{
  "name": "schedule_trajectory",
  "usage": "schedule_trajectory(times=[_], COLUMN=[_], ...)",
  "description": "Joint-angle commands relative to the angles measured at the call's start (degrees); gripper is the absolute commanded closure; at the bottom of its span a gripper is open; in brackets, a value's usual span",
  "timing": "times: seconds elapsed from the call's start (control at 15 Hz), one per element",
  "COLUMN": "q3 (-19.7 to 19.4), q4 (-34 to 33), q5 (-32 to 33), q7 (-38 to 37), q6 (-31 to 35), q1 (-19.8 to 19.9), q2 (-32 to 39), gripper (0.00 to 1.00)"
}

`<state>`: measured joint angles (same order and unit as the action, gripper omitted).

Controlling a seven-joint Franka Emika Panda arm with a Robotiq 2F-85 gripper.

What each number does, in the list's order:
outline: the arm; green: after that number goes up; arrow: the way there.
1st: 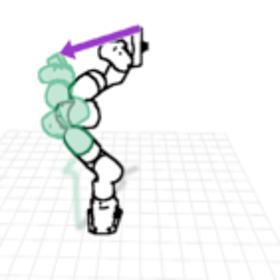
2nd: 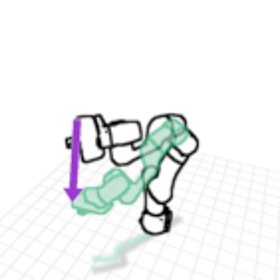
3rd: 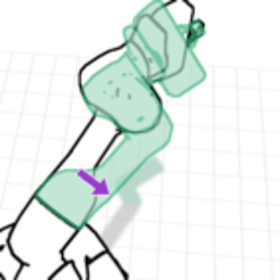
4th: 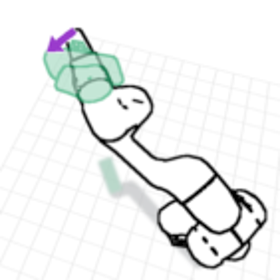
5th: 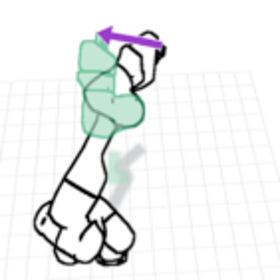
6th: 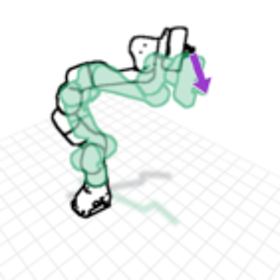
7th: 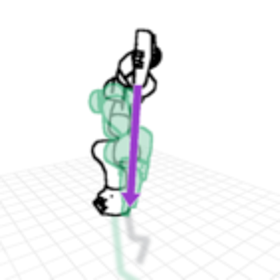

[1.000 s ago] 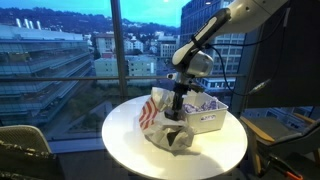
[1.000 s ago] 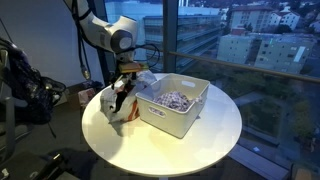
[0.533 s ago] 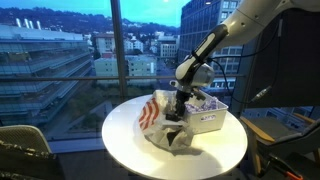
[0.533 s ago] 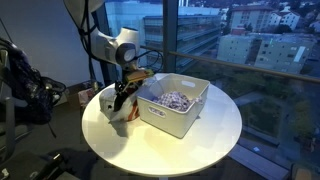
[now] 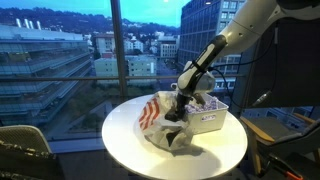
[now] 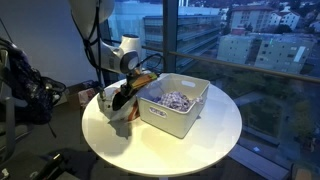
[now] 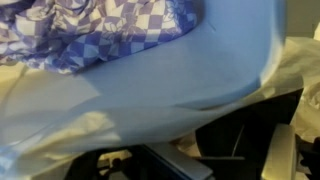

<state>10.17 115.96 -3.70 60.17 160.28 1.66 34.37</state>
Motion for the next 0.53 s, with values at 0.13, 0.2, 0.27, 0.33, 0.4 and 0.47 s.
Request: schedule_trajectory(times=[0.13,0.2,0.27,0.33,0.4,0.47], q3=[1.91,2.35,2.66,2.79,3.2,3.46], q4=[-2.73,-2.96,-3.18,-3.37,-3.49,-3.56], q5=[3.42,3.51,3.71,3.98,4.16,4.39], q7=[-2.14,-2.09,-2.04,-2.25,-2.3,-2.57], q6=[5.09,5.92,6.29,6.77,7.09,7.35], q1=[1.9,2.44,2.84,3.11,3.61,3.93], q2=[4.78,5.42,5.95,6.32,6.68,6.84], gripper=[0.26,0.32,0.42,0.49,0.58,0.65])
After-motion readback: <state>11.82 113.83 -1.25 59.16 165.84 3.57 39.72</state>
